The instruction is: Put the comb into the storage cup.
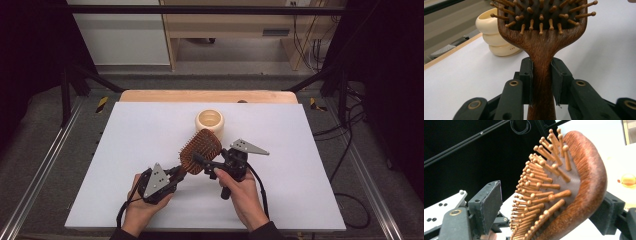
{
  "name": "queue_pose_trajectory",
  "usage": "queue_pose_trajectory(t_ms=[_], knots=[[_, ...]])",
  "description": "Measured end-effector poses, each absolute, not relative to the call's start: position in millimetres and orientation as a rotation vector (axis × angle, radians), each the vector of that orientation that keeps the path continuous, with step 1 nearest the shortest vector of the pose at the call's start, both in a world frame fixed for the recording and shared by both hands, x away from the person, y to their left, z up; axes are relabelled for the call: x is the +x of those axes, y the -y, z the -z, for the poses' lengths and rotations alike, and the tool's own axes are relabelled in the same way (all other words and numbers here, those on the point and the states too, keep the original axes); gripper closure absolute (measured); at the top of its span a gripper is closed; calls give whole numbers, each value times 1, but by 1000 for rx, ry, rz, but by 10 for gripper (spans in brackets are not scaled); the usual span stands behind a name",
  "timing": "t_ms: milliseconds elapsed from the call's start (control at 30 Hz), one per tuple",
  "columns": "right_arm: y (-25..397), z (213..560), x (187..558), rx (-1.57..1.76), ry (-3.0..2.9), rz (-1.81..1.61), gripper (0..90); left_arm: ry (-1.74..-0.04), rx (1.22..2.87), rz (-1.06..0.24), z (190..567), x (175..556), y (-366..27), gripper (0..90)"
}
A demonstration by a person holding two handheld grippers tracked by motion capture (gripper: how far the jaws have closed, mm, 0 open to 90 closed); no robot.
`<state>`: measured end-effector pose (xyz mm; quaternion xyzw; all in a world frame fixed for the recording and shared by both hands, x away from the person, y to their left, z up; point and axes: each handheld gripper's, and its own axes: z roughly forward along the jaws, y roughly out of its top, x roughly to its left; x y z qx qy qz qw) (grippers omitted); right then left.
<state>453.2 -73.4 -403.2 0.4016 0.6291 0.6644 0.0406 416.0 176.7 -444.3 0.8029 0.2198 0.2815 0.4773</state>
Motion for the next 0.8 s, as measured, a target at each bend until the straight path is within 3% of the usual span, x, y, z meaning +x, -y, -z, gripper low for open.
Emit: queue_pose_trajectory(t_ms=[800], knots=[[78, 400, 456, 1260, -1874, -2090, 306, -527, 1952, -703, 444, 415, -176, 724]])
